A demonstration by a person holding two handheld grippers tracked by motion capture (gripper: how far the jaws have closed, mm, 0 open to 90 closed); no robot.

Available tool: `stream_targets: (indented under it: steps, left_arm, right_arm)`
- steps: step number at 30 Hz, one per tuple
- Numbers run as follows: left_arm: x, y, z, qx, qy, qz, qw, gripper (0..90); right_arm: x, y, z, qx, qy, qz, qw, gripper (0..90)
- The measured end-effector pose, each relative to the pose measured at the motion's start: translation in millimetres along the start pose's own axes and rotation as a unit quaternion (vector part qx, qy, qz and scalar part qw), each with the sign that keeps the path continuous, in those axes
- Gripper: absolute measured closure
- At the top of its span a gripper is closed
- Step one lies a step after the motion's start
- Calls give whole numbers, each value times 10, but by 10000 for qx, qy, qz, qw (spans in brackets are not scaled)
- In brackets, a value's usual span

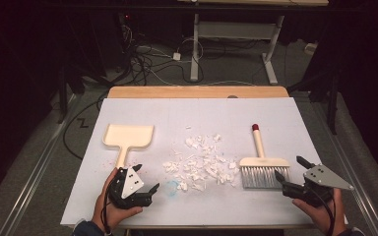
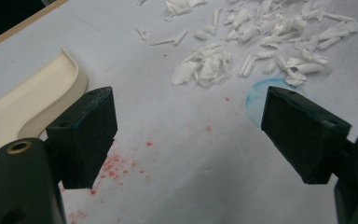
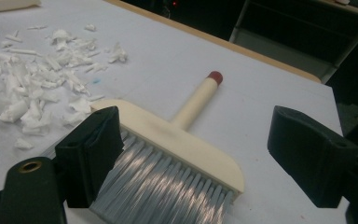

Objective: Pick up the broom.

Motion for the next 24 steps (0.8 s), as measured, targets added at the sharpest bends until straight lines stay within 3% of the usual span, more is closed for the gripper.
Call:
stream_targets:
  steps: [11, 14, 16, 18, 19, 20, 24]
  left_arm:
    - [-36, -17, -27, 90, -118, -26, 9999, 175]
    - [-33, -19, -28, 120, -143, -8, 9998, 175]
    - [-38, -19, -27, 132, -174, -13, 9998, 176]
    - [-39, -26, -27, 157, -212, -20, 9997, 177]
    - [-35, -27, -27, 168, -218, -29, 9996, 177]
    - [-31, -40, -27, 154, -191, -35, 9997, 178]
    - [-34, -54, -37, 200, -206, -68, 9996, 178]
  right_arm:
    - [-39, -68, 77, 58, -29, -87, 9999, 192]
    - [-54, -142, 155, 155, 92, -127, 9998, 196]
    - [-79, -231, 200, 351, 138, -217, 9991, 215]
    - [-148, -426, 230, 653, 23, -90, 9978, 224]
    - [-148, -426, 230, 653, 23, -90, 9978, 224]
    - [-231, -592, 240, 1012, -233, 17, 9946, 237]
    - [-313, -880, 339, 1471, -541, 213, 9874, 261]
Point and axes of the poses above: each handheld gripper's, and its own axes: y roughly backward along the jaws, z roughly out of its top, x roughly to its left, the point moved 5 cm from there along -y, roughly forward along the jaws, and after that the axes turned 3 degrees about x, right-handed, at the moved point
